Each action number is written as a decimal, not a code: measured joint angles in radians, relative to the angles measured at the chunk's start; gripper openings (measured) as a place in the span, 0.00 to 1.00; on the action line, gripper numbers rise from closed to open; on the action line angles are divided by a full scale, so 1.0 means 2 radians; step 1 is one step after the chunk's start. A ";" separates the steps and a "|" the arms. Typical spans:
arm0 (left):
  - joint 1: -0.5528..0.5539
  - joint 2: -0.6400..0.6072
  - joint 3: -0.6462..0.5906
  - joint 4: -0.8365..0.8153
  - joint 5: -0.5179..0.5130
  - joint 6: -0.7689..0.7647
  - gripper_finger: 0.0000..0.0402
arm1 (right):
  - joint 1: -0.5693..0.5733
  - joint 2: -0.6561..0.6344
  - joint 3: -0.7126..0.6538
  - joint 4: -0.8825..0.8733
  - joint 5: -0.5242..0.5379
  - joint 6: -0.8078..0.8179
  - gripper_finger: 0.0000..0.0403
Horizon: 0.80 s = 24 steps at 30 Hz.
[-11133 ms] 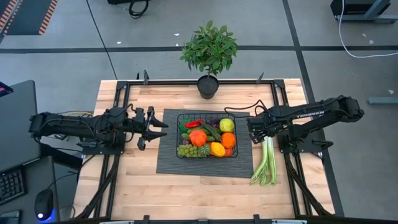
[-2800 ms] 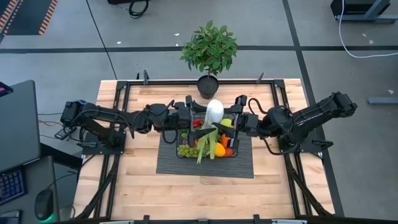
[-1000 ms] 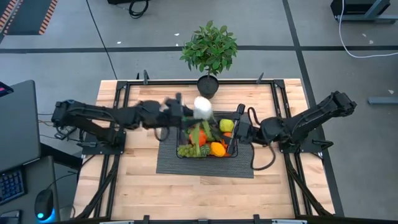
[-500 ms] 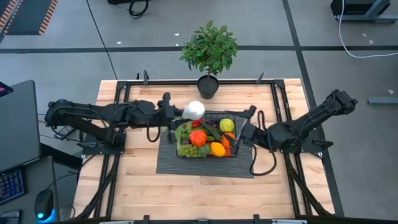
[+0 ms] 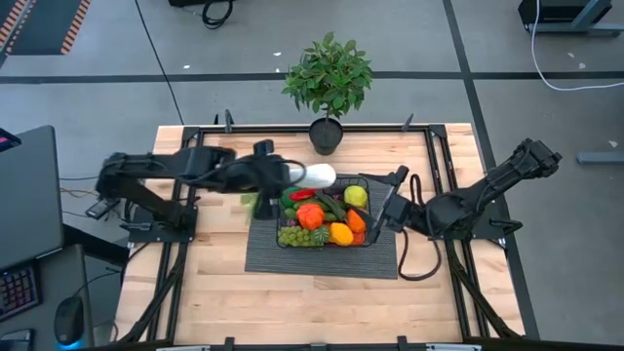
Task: Build produce basket
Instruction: Put the celery into the wire basket
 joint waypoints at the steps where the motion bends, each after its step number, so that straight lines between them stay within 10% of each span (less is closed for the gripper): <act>1: 0.002 0.015 0.020 -0.023 0.002 -0.003 0.21 | 0.000 0.000 0.000 -0.007 0.000 0.000 0.87; 10: 0.010 0.155 0.147 -0.216 0.047 -0.026 0.22 | 0.019 0.000 0.000 -0.054 -0.003 0.003 0.87; 24: 0.011 0.211 0.197 -0.209 0.078 -0.026 0.23 | 0.000 0.050 0.000 -0.102 -0.007 0.027 0.87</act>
